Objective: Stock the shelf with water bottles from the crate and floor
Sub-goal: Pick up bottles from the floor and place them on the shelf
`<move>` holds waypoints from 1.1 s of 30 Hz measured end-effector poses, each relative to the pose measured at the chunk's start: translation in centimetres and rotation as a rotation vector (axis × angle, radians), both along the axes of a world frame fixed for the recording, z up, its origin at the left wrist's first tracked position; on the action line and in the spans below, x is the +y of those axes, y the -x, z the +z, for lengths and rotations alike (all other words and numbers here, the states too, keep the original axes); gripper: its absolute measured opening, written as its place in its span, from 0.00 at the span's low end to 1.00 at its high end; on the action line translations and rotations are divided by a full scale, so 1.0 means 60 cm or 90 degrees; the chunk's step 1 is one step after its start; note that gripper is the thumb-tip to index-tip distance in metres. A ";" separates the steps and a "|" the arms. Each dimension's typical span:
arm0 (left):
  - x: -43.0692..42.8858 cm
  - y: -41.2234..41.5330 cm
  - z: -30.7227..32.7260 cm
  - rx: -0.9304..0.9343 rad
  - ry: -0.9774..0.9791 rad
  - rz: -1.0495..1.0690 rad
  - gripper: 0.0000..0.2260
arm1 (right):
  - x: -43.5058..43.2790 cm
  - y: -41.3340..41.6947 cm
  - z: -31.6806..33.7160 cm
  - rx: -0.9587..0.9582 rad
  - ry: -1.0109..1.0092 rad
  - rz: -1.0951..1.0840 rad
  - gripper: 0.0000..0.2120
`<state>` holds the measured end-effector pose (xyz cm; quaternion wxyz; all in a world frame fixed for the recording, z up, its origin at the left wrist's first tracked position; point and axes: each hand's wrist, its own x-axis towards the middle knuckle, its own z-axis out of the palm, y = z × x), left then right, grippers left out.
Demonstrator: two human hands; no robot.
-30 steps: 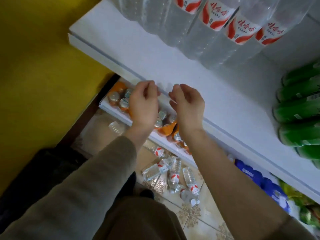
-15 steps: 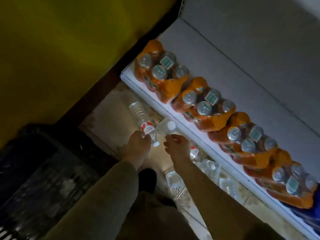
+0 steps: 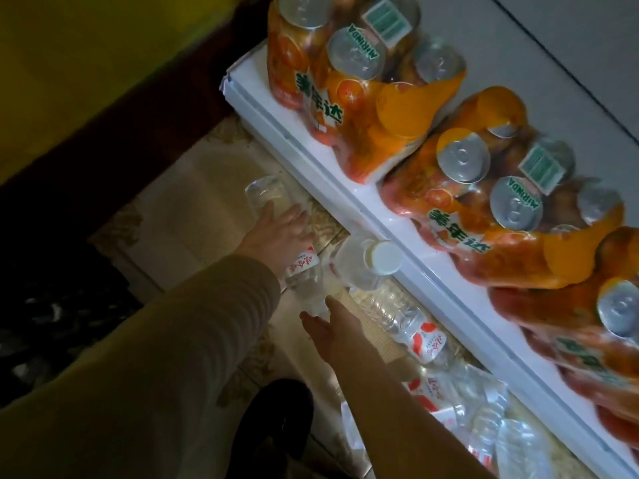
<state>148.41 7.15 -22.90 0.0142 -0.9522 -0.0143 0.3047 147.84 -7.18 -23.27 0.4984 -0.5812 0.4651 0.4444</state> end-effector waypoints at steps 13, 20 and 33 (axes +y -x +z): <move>-0.010 0.082 0.145 0.061 0.147 0.234 0.22 | -0.018 0.022 0.180 -0.071 -0.063 -0.076 0.08; -0.062 0.134 0.371 0.026 0.300 0.421 0.21 | -0.026 0.090 0.409 -0.133 -0.053 0.221 0.23; -0.129 0.133 0.769 -0.119 0.600 0.527 0.29 | -0.108 0.037 0.765 -0.305 -0.201 0.320 0.05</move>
